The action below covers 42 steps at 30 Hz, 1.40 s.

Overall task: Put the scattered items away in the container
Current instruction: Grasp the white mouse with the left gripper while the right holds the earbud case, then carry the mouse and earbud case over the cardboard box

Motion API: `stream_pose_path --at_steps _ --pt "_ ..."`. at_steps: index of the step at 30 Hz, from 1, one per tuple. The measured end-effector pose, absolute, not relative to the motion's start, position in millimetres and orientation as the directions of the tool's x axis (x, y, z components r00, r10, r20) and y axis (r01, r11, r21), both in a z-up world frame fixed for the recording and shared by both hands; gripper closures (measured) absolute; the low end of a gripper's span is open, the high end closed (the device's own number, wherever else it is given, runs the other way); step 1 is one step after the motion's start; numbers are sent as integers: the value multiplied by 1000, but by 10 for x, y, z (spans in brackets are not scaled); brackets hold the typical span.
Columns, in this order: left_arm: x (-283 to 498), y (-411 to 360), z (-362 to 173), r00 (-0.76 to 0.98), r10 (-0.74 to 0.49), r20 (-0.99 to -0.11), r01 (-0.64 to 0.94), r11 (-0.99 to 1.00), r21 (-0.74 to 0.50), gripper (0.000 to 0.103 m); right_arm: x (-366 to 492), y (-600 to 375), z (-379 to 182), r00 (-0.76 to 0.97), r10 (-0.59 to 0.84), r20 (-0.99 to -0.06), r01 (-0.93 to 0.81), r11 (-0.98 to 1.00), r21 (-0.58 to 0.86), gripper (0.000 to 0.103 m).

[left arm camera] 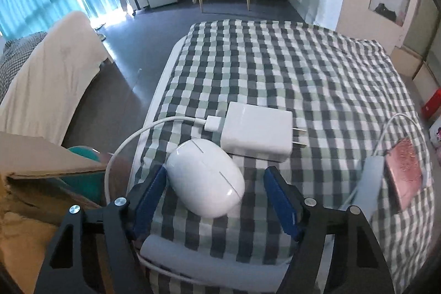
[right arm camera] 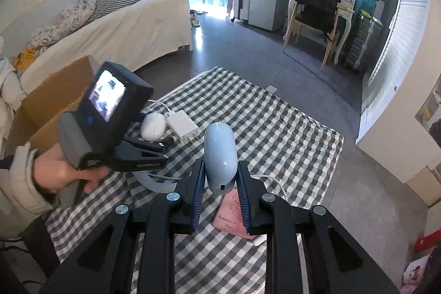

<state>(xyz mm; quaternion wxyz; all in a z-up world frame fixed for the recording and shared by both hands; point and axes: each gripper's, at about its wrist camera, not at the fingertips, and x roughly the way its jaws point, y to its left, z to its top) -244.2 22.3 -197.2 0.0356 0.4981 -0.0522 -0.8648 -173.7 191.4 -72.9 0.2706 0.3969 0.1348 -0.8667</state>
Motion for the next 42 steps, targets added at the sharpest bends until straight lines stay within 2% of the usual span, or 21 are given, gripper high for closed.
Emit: stream_pose_path --at_steps 2,4,20,30,36,42 --pt "-2466 194 -1981 -506 -108 -856 19 -993 115 35 -1728 1895 -718 -536 -365 -762 579 -815 -17 81" --pt "-2477 167 -1981 -510 -106 -853 35 -994 103 53 -1721 1864 -716 -533 -366 -763 582 -813 -16 81" --pt "-2244 257 -1729 -558 -103 -824 47 -995 92 54 -1642 1832 -581 -546 -347 -762 560 -828 -25 81" --pt "-1596 246 -749 -683 -69 -727 51 -998 47 54 -1325 1657 -105 -598 -343 -724 548 -834 -58 81" --pt "-988 -258 -185 -734 -99 -672 123 -992 11 54 -1045 1214 211 -604 -387 -697 591 -804 -66 81" --pt "-348 -1018 154 -749 -183 -637 247 -969 -12 54 -823 445 295 -559 -453 -694 678 -732 -67 81"
